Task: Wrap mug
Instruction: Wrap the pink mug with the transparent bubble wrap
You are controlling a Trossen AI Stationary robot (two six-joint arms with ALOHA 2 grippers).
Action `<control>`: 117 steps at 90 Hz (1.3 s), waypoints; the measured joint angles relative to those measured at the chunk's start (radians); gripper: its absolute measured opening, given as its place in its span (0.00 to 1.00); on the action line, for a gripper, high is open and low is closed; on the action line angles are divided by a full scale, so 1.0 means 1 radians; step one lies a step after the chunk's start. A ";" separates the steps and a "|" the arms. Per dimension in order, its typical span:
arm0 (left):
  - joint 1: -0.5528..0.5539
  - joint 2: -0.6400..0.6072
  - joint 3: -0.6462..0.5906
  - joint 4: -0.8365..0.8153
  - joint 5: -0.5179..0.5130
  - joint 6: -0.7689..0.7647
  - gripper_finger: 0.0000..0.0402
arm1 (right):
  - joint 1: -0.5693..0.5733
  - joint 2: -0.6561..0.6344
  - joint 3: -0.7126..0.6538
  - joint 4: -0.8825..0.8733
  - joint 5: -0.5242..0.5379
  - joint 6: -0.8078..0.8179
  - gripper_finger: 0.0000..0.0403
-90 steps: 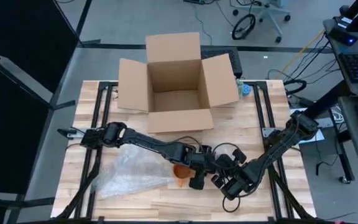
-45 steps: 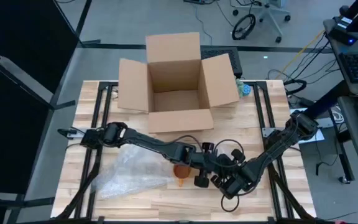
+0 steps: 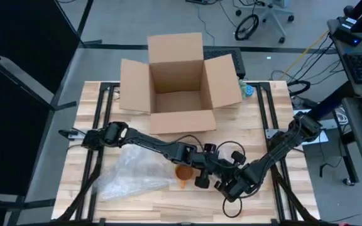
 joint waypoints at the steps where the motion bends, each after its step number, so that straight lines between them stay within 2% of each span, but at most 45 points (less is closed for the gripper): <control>1: 0.000 0.000 0.000 0.001 0.000 0.000 0.00 | 0.000 -0.002 0.003 -0.003 -0.004 -0.005 0.01; 49: -0.003 -0.002 0.000 0.071 0.004 -0.002 0.00 | 0.006 -0.064 0.148 -0.224 -0.157 -0.060 0.01; 62: -0.008 0.000 -0.002 0.088 0.003 -0.001 0.00 | 0.007 -0.064 0.123 -0.189 -0.123 -0.070 0.01; 77: -0.011 0.005 -0.006 0.090 0.003 0.005 0.00 | 0.008 -0.037 0.049 -0.072 -0.110 -0.079 0.01; 96: -0.001 0.007 -0.007 0.092 0.004 0.016 0.00 | 0.018 -0.025 0.025 -0.035 -0.095 -0.078 0.01; 117: 0.007 0.007 -0.064 0.232 0.012 0.019 0.00 | 0.016 -0.022 0.022 -0.020 -0.074 -0.093 0.01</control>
